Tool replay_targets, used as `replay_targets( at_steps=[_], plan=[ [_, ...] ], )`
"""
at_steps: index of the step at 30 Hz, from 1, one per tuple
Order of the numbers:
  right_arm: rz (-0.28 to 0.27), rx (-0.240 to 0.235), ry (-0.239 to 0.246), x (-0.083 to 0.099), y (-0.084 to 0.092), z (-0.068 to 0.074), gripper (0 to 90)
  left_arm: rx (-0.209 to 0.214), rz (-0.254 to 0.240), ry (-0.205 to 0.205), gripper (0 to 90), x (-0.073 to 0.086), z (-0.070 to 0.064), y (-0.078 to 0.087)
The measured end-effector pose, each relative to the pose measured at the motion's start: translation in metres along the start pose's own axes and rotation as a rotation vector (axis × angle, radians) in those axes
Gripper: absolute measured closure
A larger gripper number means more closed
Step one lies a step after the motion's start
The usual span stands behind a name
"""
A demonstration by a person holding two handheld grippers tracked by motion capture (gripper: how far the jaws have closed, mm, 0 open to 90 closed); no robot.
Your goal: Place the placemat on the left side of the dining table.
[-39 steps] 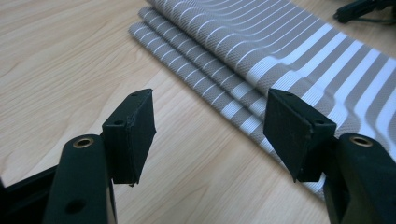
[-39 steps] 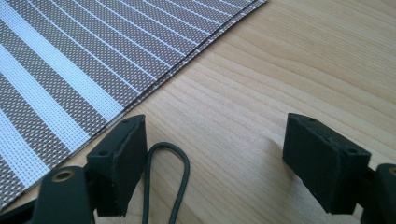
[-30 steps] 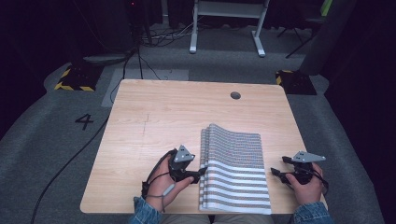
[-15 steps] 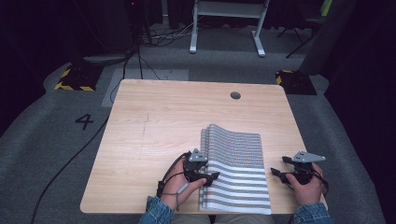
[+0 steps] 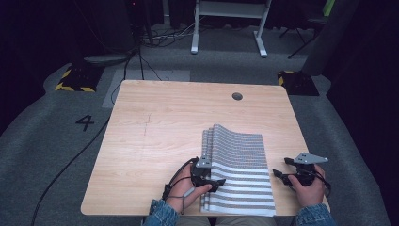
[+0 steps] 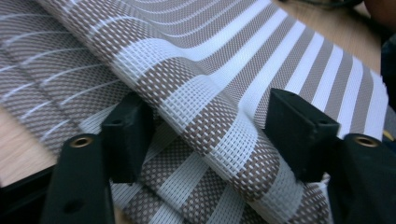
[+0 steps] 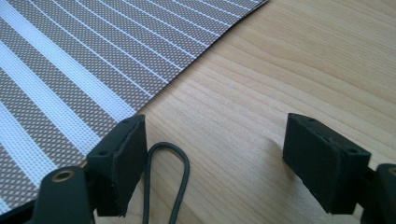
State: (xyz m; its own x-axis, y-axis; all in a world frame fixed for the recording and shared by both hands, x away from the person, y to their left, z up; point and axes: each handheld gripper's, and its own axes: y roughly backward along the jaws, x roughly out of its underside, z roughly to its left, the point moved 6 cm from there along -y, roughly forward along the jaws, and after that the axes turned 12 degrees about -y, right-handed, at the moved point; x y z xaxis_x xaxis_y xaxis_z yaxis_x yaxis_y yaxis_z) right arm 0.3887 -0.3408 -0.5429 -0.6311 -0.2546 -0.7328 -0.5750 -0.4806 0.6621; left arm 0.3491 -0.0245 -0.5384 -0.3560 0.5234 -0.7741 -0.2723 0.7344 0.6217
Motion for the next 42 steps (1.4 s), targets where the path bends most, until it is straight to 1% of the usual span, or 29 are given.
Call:
replay_targets(
  at_steps=[1,2,3,4,7,9,11,12,14,15,17,18,19,21,22,23,24,25,26,28,30,31,32,33,34,37,39,41,42],
  plan=[
    [-0.001,0.000,0.002,0.000,0.000,0.000,22.3,0.009,0.011,-0.003,46.2,0.000,-0.001,0.000],
    [0.000,0.000,0.000,0.000,0.000,0.000,22.3,0.020,0.026,0.009,54.1,-0.001,-0.002,0.000],
    [-0.001,0.000,0.001,0.000,0.000,0.000,22.3,0.020,0.026,0.009,61.2,-0.001,-0.002,0.000],
    [0.000,0.000,0.000,0.000,0.000,0.000,22.3,0.004,0.033,-0.004,67.3,-0.001,-0.002,0.001],
    [-0.001,0.000,0.001,0.000,0.000,0.000,22.3,0.007,0.023,-0.025,82.1,-0.003,-0.006,0.002],
    [-0.001,0.000,0.001,0.000,0.000,0.000,22.3,-0.003,0.013,-0.054,87.5,-0.006,-0.008,0.003],
    [-0.001,0.000,0.001,0.000,0.000,0.000,22.3,-0.015,0.004,-0.065,88.0,-0.008,-0.010,0.005],
    [-0.001,0.000,0.001,0.000,0.000,0.000,22.3,-0.031,-0.015,-0.090,88.1,-0.014,-0.012,0.014],
    [-0.001,0.000,0.002,0.000,0.000,0.000,22.3,-0.037,-0.026,-0.107,88.2,-0.019,-0.012,0.023],
    [-0.001,0.000,0.002,0.000,0.000,0.000,22.3,-0.037,-0.026,-0.107,88.2,-0.019,-0.012,0.023],
    [-0.001,0.000,0.001,0.000,0.000,0.000,22.3,-0.056,-0.043,-0.129,88.3,-0.024,-0.010,0.039],
    [-0.001,0.000,0.001,0.000,0.000,0.000,22.3,-0.072,-0.060,-0.146,88.3,-0.027,-0.007,0.055],
    [0.000,0.000,0.004,0.000,0.000,0.000,22.3,-0.083,-0.067,-0.156,88.3,-0.029,-0.006,0.063],
    [-0.001,0.000,0.001,0.000,0.000,0.000,22.3,-0.090,-0.072,-0.166,88.3,-0.030,-0.005,0.068],
    [-0.001,0.000,0.001,0.000,0.000,0.000,22.3,-0.120,-0.086,-0.182,88.3,-0.032,-0.002,0.085],
    [-0.001,0.000,0.001,0.000,0.000,0.000,22.3,-0.120,-0.086,-0.182,88.3,-0.032,-0.002,0.085],
    [-0.002,0.001,0.005,0.000,0.000,0.000,22.3,-0.137,-0.102,-0.195,88.3,-0.032,0.001,0.099],
    [-0.001,0.001,0.005,0.000,0.000,0.000,22.3,-0.145,-0.103,-0.202,88.3,-0.032,0.003,0.104],
    [-0.002,0.001,0.004,0.000,0.000,0.000,22.3,-0.156,-0.113,-0.206,88.3,-0.032,0.005,0.112],
    [-0.001,0.001,0.004,0.000,0.000,0.000,22.3,-0.161,-0.122,-0.206,88.3,-0.032,0.006,0.117],
    [-0.002,0.001,0.004,0.000,0.000,0.000,22.3,-0.173,-0.138,-0.202,88.3,-0.030,0.010,0.133],
    [-0.001,0.000,0.001,0.000,0.000,0.000,22.3,-0.173,-0.138,-0.202,88.3,-0.030,0.010,0.133],
    [-0.001,0.000,0.001,0.000,0.000,0.000,22.3,-0.185,-0.150,-0.200,88.3,-0.030,0.013,0.142],
    [-0.001,0.000,0.001,0.000,0.000,0.000,22.3,-0.185,-0.150,-0.200,88.3,-0.030,0.013,0.142],
    [-0.001,0.000,0.001,0.000,0.000,0.000,22.3,-0.192,-0.155,-0.204,88.3,-0.029,0.014,0.151],
    [-0.001,0.000,0.001,0.000,0.000,0.000,22.3,-0.197,-0.159,-0.205,88.2,-0.028,0.015,0.158],
    [-0.001,0.000,0.001,0.000,0.000,0.000,22.3,-0.211,-0.165,-0.206,88.2,-0.027,0.016,0.168],
    [-0.001,0.000,0.001,0.000,0.000,0.000,22.3,-0.217,-0.164,-0.209,88.2,-0.027,0.017,0.171],
    [-0.001,0.000,0.001,0.000,0.000,0.000,22.3,-0.225,-0.170,-0.206,88.2,-0.026,0.019,0.177]
  ],
)
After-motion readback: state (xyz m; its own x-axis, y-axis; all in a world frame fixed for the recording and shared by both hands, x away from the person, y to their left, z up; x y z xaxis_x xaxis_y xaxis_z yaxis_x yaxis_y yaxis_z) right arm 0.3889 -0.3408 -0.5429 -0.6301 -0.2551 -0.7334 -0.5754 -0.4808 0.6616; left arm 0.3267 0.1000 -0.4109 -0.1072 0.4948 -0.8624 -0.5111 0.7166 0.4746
